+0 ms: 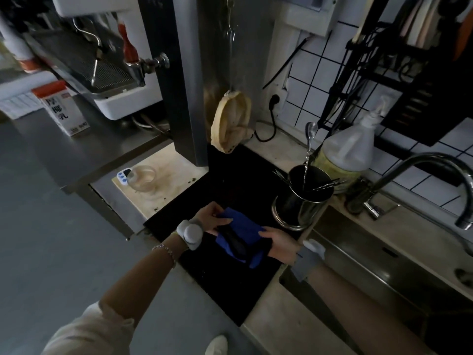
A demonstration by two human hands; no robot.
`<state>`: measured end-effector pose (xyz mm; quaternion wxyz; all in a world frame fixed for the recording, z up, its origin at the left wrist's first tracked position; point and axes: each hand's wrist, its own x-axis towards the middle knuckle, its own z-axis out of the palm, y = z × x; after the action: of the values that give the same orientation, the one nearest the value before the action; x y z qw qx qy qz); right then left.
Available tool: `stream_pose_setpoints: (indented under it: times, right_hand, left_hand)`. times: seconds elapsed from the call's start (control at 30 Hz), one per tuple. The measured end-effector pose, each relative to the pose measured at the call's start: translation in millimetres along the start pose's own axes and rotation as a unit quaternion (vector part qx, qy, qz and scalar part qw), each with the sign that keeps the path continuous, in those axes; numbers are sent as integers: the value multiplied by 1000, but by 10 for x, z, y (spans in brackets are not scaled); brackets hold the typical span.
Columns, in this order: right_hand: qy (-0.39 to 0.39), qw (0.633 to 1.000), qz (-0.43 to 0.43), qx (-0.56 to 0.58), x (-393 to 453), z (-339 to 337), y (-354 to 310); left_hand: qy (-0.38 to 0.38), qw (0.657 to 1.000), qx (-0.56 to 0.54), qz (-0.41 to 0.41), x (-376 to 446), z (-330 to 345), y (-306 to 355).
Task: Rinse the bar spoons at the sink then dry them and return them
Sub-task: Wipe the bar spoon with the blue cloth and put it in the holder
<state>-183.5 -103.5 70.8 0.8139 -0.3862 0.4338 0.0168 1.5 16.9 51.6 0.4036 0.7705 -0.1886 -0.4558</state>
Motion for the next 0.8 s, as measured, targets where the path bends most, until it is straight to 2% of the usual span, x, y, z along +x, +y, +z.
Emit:
stream_pose_setpoints:
  times: [0.07,0.17,0.27,0.33,0.47,0.57,0.7,0.8]
  right_hand:
    - [48,998,3,-41,41,-102,84]
    - [125,978,20,-168,78,-320,156]
    - [151,959,18,-240,89,-480,181]
    - [178,938,-20,-297,101,-544,183]
    - [156,909,-117,-368,129,-468,163]
    - [142,881,-174,-417,206,-336,210]
    - [100,831,-127,-532,278,-202,317]
    - [106,805,-125,-571,309,-225,403]
  left_hand:
    - [-17,999,26,-5,48,105,-54]
    - [-51,993,104,5,142,224,-160]
    - [-38,996,82,-14,183,236,-170]
    - [-28,997,62,-27,193,217,-108]
    - [-52,996,-43,-66,160,270,91]
    - [-16,996,-84,-31,127,394,179]
    - [-61,985,-160,-21,52,426,268]
    - [-112,978,-168,-61,34,344,303]
